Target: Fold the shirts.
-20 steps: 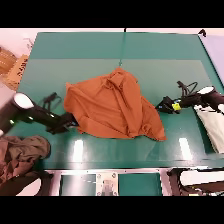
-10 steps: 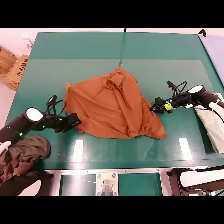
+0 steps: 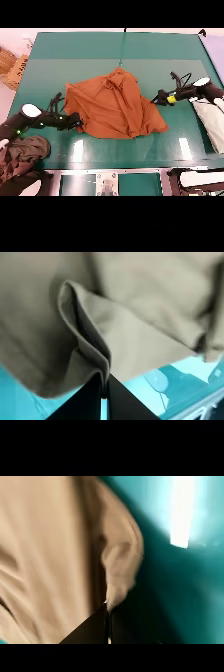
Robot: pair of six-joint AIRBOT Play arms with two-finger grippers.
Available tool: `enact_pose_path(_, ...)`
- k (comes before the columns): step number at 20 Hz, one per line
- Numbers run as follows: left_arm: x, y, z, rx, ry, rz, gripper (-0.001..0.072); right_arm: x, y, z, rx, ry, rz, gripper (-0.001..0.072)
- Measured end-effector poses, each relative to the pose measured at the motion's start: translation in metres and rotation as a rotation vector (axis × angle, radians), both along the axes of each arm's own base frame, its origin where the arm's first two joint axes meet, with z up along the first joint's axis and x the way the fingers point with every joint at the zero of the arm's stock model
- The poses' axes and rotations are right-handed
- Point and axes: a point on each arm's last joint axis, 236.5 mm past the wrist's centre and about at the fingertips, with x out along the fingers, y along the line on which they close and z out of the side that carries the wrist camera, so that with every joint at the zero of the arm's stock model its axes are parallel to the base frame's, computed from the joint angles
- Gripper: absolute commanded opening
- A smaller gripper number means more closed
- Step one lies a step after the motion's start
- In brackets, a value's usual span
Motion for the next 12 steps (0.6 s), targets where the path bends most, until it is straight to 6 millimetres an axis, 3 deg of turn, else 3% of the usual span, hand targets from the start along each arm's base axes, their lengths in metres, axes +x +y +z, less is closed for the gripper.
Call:
enact_pose_path(2,0.026,0.006,0.048,-0.003,-0.119,-0.017,0.0024,0.014,-0.014,0.049,-0.009,-0.110,-0.040,0.0016)
enact_pose_path(3,0.039,0.009,0.078,-0.003,-0.190,-0.024,0.0024,0.021,-0.024,0.083,-0.013,-0.191,-0.072,0.0016)
enact_pose_path(5,0.064,0.018,0.159,-0.002,-0.377,-0.030,0.0024,0.026,-0.043,0.164,-0.017,-0.380,-0.143,0.0017)
enact_pose_path(7,0.073,0.022,0.253,0.007,-0.595,-0.042,0.0024,0.017,-0.060,0.257,-0.030,-0.608,-0.222,0.0017)
enact_pose_path(9,0.064,0.025,0.351,0.022,-0.830,-0.053,0.0024,-0.008,-0.069,0.356,-0.068,-0.865,-0.300,0.0018)
enact_pose_path(12,0.019,0.031,0.476,0.082,-1.162,-0.054,0.0024,-0.068,-0.063,0.483,-0.159,-1.232,-0.395,0.0017)
